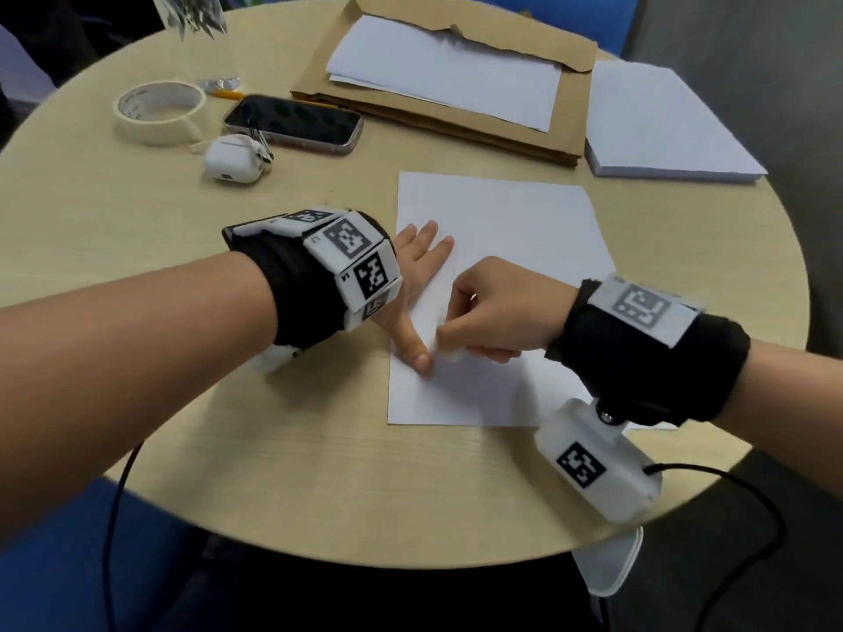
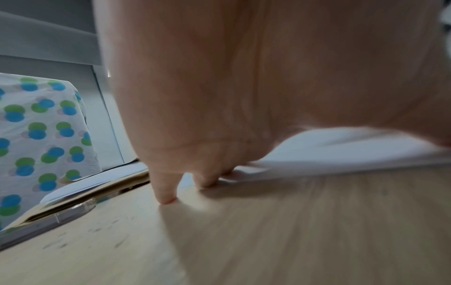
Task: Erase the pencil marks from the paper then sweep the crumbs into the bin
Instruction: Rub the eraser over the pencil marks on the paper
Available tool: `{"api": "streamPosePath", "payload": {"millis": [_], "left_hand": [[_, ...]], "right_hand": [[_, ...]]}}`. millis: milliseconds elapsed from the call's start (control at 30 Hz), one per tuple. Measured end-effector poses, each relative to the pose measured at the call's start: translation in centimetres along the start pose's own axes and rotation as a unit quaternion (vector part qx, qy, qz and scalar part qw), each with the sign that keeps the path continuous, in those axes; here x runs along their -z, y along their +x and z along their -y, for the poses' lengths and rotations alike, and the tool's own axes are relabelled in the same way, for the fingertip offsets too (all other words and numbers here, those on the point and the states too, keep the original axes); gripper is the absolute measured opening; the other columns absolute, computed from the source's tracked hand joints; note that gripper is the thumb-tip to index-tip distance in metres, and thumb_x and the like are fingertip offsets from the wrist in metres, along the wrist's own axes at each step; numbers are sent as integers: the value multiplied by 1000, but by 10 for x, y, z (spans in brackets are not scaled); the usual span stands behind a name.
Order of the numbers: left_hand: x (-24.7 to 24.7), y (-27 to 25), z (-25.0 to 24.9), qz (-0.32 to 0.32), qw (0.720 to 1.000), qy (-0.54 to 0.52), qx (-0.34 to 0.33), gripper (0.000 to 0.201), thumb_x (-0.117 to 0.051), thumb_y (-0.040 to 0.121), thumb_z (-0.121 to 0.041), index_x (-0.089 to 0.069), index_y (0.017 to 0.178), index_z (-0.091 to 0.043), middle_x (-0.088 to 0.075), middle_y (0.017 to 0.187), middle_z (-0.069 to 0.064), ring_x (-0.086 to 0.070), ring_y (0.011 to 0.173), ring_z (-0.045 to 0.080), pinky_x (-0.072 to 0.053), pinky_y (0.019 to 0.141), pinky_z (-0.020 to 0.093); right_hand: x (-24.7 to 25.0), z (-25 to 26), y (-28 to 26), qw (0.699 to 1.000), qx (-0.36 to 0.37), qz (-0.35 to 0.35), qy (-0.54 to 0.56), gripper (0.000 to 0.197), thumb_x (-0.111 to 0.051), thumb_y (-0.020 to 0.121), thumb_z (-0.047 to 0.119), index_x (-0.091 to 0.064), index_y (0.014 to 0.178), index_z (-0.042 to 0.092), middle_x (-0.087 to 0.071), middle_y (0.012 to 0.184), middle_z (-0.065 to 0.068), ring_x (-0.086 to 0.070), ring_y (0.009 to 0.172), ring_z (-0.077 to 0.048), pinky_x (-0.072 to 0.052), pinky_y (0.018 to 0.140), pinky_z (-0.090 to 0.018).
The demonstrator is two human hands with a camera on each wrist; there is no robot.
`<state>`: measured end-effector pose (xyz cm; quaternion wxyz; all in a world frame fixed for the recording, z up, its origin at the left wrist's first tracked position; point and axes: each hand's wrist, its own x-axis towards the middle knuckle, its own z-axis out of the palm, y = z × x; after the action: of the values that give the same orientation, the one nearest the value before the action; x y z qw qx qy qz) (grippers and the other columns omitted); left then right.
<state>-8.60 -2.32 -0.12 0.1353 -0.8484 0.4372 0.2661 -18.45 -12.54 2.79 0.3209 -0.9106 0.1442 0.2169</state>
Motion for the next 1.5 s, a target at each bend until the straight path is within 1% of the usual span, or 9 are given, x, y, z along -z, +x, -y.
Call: {"api": "streamPosePath", "payload": {"millis": [100, 333, 500, 633, 767, 933, 1167, 1367, 1500], "left_hand": [[1, 0, -1, 7, 1000, 15, 2, 143, -71, 55, -68, 30, 142, -15, 32, 151, 11, 20, 143, 30, 3, 115, 48], [-2, 3, 3, 2, 1000, 7, -7, 146, -71, 52, -69, 31, 141, -14, 34, 150, 11, 22, 142, 31, 4, 115, 49], [0, -3, -1, 9, 1000, 5, -5, 142, -71, 57, -67, 31, 142, -15, 33, 150, 10, 23, 142, 30, 4, 115, 49], [4, -9, -4, 19, 999, 21, -22, 134, -68, 62, -66, 28, 143, -21, 30, 152, 6, 21, 142, 32, 6, 115, 53], [8, -20, -11, 33, 994, -29, -96, 115, -69, 75, -50, 18, 146, -27, 26, 154, -5, 21, 143, 22, 7, 116, 44], [2, -25, -16, 25, 991, -74, -113, 125, -78, 66, -47, 17, 146, -33, 23, 155, -6, 21, 143, 19, 8, 116, 43], [2, -22, -19, 32, 995, -20, -92, 132, -76, 64, -52, 24, 145, -21, 28, 153, -4, 21, 143, 19, 6, 116, 39], [2, -24, -21, 33, 995, -17, -95, 137, -79, 60, -51, 25, 145, -22, 29, 153, -1, 21, 143, 22, 6, 116, 41], [1, -22, -20, 41, 995, -13, -87, 137, -77, 61, -54, 28, 143, -20, 31, 152, -4, 23, 142, 20, 7, 116, 39]], "right_hand": [[2, -5, -3, 998, -12, -34, -48, 15, -67, 69, 18, -63, 71, 3, -59, 57, -4, -47, 44, -12, -37, 43, -17], [-4, 7, -3, 999, 17, 7, -41, 20, -68, 73, 21, -67, 76, 2, -60, 59, -6, -48, 46, -13, -39, 44, -19], [6, -13, -7, 993, -9, -48, -105, 16, -68, 70, 22, -61, 70, 8, -58, 66, -2, -48, 55, -12, -39, 51, -23], [22, -25, -11, 999, -35, -27, -2, 13, -68, 77, 19, -60, 73, 9, -58, 60, -1, -48, 45, -11, -38, 41, -16], [30, -32, -2, 999, -27, -40, 24, 18, -68, 82, 29, -64, 85, 12, -63, 76, -6, -57, 60, -16, -51, 61, -25], [19, -28, 8, 994, -6, -47, 96, 16, -72, 79, 21, -68, 85, 7, -66, 69, -3, -62, 66, -16, -55, 74, -30], [-3, -23, -21, 995, 57, 78, -5, 12, -71, 78, 24, -65, 69, 18, -61, 55, 3, -51, 45, -2, -45, 61, -18], [7, -25, -6, 999, 50, -21, 0, 19, -71, 78, 23, -70, 75, 4, -58, 52, 3, -48, 42, -1, -42, 57, -16], [-3, -28, -20, 996, 75, 28, -31, 15, -69, 80, 26, -64, 67, 22, -54, 39, 13, -49, 38, 2, -37, 51, -11]]}}
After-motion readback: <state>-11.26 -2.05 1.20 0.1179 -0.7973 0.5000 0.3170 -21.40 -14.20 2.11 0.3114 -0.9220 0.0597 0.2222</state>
